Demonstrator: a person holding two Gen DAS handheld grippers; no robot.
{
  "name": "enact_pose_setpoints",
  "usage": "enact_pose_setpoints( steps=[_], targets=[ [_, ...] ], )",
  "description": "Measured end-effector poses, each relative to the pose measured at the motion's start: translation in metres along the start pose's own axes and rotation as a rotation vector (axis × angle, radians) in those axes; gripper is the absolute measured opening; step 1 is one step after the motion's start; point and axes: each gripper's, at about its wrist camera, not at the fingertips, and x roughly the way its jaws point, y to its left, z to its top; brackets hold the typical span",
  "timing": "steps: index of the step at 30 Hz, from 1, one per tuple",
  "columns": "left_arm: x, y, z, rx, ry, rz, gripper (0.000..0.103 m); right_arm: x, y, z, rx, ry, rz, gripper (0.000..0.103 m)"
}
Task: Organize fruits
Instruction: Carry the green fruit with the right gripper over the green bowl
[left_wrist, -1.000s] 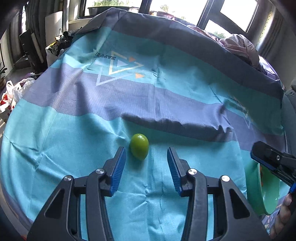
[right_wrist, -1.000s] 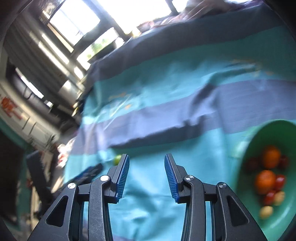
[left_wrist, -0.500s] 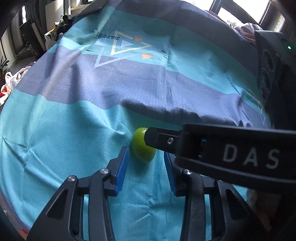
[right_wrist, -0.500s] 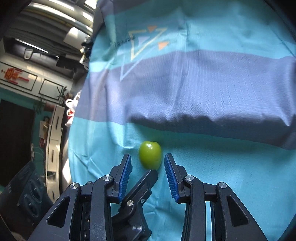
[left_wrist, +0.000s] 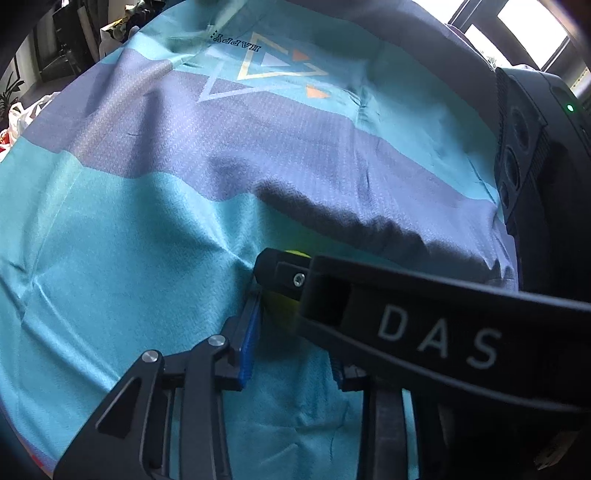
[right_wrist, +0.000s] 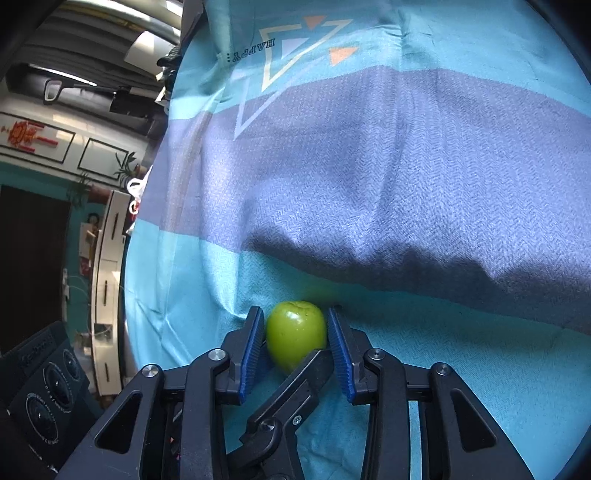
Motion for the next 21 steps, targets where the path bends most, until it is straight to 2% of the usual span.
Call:
enact_pose_setpoints(
  steps=[8,12,17,21],
  targets=[
    [-0.009,-0.003,-0.006,0.045,-0.032,0.015,0.031,-0.007,0.000,-0.007,-0.023,-0.037,0.021,0.037],
    [-0.031,-0.008,-0.008,0.044,-0.079,-0.039,0.032,-0.027,0.005,-0.017,-0.032,-0.104,0.041,0.037],
    [-0.061,-0.028,-0.021,0.118,-0.161,-0.071,0.032,-0.062,0.019,-0.037,-0.067,-0.206,0.012,0.037],
    [-0.074,-0.044,-0.031,0.170,-0.187,-0.116,0.032,-0.085,0.022,-0.054,-0.065,-0.291,-0.031,0.037]
  ],
)
